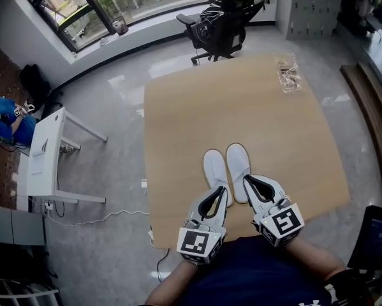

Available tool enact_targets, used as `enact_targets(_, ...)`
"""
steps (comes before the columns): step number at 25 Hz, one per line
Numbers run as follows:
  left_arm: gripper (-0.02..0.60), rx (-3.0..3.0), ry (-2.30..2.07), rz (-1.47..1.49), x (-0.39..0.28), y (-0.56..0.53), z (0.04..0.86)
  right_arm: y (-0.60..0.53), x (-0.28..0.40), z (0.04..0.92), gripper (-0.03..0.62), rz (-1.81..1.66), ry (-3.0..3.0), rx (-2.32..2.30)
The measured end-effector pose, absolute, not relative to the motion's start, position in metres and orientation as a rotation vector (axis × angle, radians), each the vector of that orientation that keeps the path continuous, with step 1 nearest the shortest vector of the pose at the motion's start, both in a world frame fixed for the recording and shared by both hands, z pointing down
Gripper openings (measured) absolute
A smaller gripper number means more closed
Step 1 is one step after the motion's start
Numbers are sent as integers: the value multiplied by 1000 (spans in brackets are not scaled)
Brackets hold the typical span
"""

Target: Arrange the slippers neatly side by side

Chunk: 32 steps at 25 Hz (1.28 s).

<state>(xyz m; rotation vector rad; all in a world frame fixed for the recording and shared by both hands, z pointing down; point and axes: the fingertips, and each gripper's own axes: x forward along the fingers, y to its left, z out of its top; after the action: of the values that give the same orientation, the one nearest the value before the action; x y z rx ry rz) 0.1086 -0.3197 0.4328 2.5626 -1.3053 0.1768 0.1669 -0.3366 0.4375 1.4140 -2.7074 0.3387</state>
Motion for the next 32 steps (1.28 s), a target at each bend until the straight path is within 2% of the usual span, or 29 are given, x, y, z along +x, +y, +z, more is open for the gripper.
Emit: enact_targets(32,20,2563,-1271,160,118,-303,428,-321,173,425,20,251,-2705,1464)
